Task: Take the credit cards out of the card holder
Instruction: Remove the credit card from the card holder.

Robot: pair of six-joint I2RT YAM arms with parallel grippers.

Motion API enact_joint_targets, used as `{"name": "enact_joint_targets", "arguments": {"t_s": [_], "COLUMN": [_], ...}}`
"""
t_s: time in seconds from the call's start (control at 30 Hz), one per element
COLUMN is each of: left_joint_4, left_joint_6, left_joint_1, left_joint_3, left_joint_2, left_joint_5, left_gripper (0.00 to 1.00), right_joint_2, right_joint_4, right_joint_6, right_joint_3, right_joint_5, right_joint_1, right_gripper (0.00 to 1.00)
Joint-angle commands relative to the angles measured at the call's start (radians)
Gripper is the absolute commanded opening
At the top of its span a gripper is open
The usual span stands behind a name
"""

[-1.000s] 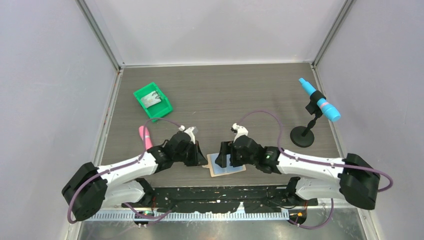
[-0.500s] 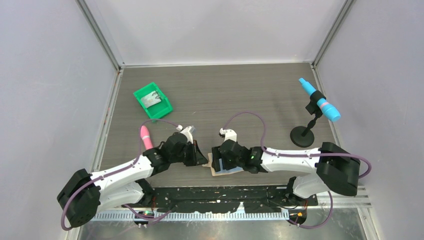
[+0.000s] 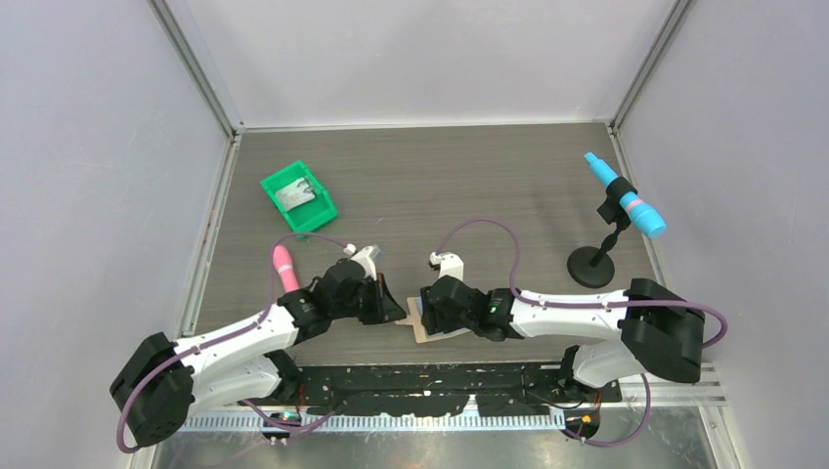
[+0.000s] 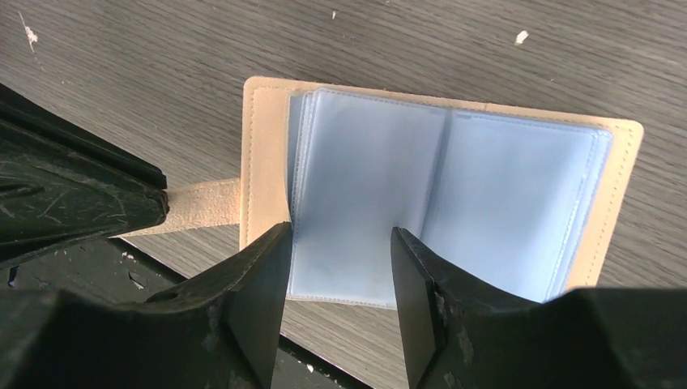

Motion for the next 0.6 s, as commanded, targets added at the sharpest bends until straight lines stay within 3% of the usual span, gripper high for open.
{"name": "enact_joint_targets", "arguments": {"t_s": [0.0, 0.57], "left_joint_4": [0.009, -0.001], "left_joint_6": [-0.002, -0.005], "left_joint_1": [-0.005, -0.005], "left_joint_3": [-0.007, -0.016], "left_joint_2": [-0.03, -0.037], "left_joint_5": [-0.013, -0.021], "left_gripper": [0.0, 0.0], "right_joint_2": [-0.037, -0.105], "right_joint_4": [-0.052, -0.114], "right_joint_6": [0.004, 0.013], "right_joint_3": [0.032, 0.032], "right_joint_5": [0.083, 0.126], "right_joint_1": [0.003, 0.003], "right_gripper": [0.56, 0.57]}}
